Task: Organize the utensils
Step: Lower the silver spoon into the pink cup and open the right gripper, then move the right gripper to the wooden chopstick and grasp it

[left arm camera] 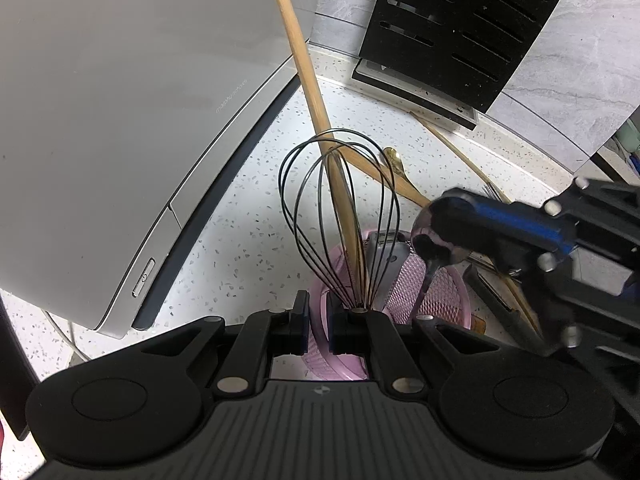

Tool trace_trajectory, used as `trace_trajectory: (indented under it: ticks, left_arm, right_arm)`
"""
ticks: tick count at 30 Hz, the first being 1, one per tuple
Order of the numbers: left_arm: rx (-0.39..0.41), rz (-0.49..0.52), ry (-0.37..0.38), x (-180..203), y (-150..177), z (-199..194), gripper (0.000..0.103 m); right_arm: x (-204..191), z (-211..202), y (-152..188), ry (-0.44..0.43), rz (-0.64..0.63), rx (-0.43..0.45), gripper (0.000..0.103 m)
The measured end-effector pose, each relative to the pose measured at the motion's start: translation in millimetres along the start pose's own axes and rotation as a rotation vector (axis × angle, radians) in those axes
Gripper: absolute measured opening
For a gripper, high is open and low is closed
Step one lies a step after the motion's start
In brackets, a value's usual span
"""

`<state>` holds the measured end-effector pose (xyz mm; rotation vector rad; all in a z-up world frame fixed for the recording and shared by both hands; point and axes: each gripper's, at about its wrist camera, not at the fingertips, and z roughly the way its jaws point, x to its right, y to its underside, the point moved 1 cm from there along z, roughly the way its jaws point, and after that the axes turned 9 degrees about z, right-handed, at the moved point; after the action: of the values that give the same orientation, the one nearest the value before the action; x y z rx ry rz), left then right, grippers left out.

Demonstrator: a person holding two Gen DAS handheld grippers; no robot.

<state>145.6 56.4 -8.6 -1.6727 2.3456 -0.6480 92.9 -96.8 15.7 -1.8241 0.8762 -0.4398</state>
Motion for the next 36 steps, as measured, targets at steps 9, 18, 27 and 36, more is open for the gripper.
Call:
trace_trajectory:
  ticks: [9, 18, 27, 36]
  left_arm:
    - [0.001, -0.001, 0.001, 0, 1, 0, 0.009]
    - [0.001, -0.001, 0.002, 0, 1, 0, 0.009]
    - [0.002, 0.001, 0.005, -1, 2, 0, 0.009]
    - [0.001, 0.003, 0.004, 0, 1, 0, 0.009]
  right_arm:
    - [13, 6, 6, -0.036, 0.119, -0.059, 0.000]
    - [23, 1, 5, -0.089, 0.220, -0.047, 0.019]
    - [54, -37, -12, -0.053, 0.316, 0.061, 0.027]
    - [101, -55, 6, 0.133, 0.407, 0.002, 0.031]
